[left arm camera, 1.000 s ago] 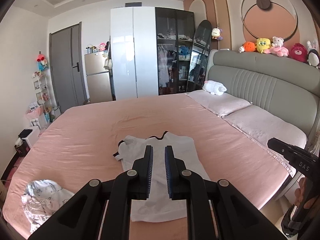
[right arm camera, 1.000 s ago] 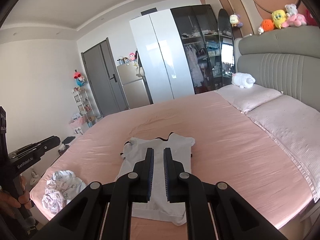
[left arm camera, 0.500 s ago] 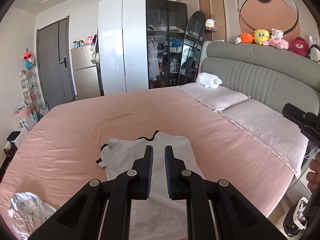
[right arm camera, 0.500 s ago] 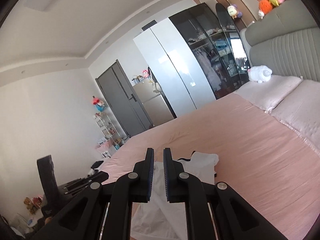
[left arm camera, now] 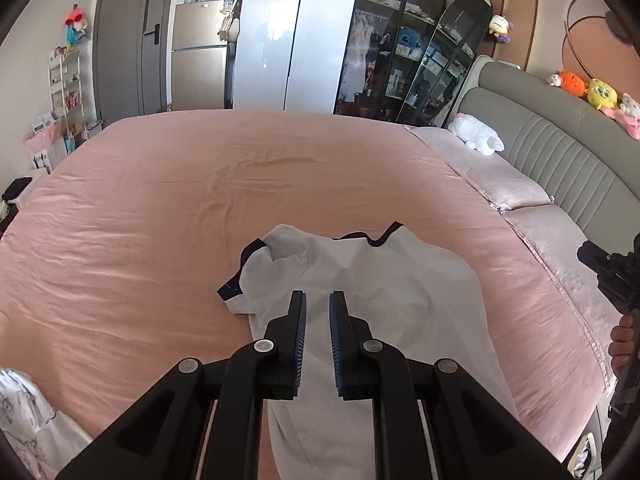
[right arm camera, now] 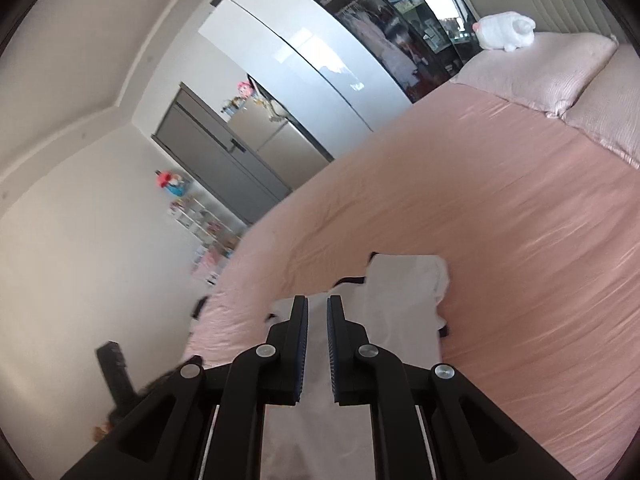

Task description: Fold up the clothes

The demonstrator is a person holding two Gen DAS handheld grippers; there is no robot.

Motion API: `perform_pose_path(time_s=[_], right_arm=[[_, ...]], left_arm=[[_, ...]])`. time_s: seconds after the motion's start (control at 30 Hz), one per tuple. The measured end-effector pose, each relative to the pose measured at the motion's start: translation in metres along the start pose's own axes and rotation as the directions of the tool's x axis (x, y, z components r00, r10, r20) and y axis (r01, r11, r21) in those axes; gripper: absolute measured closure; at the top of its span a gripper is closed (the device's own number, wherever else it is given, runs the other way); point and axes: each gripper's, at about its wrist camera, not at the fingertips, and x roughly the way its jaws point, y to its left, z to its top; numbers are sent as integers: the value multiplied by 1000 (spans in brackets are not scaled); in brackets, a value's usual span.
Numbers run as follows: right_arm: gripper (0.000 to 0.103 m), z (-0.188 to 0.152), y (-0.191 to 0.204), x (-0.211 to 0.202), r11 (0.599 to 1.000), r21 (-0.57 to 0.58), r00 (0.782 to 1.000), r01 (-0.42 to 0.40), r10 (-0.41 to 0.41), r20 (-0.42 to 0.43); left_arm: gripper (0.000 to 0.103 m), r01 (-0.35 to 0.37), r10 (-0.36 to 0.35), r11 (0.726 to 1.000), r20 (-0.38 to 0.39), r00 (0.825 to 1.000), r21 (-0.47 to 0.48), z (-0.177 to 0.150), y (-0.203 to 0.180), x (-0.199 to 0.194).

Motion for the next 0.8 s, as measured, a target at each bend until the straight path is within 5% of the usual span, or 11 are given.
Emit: perform_pose_path(time_s=[0.13, 0.23, 0.3, 0.33, 0.37, 0.53, 0.63, 0.7, 0.8], right_arm=[[95, 9, -19, 39, 999, -19, 999, 36, -37, -36], [93, 16, -34, 75, 993, -44, 987, 109, -114, -109], [74, 17, -47, 94, 985, -41, 974, 170, -174, -145], [48, 17, -54, 103, 984, -28, 971, 176, -179, -159], [32, 16, -61, 112, 983, -15, 968, 183, -183, -173], [31, 12, -83, 139, 984, 38, 963, 175, -163, -217], [31, 16, -82, 155, 979, -23, 952, 202, -202, -229], [31, 23, -76, 165, 975, -80, 948, 205, -219, -233], [30, 38, -68, 183, 964, -181, 942, 197, -237, -239]], left_arm=[[93, -17, 17, 999, -18, 1000, 40, 9, 7, 33], [92, 19, -11, 997, -107, 994, 80, 13, 4, 69], [92, -32, 49, 993, -157, 986, 110, 13, 3, 93], [92, -53, 73, 992, -176, 982, 116, 13, 4, 103], [92, -60, 81, 992, -190, 978, 115, 13, 7, 111], [90, 1, -7, 999, -190, 982, -33, 22, 33, 119], [58, 40, -55, 995, -169, 984, -88, 34, 42, 119], [2, 68, -73, 997, -150, 986, -44, 45, 38, 119], [0, 109, -103, 993, -131, 986, 40, 60, 30, 122]])
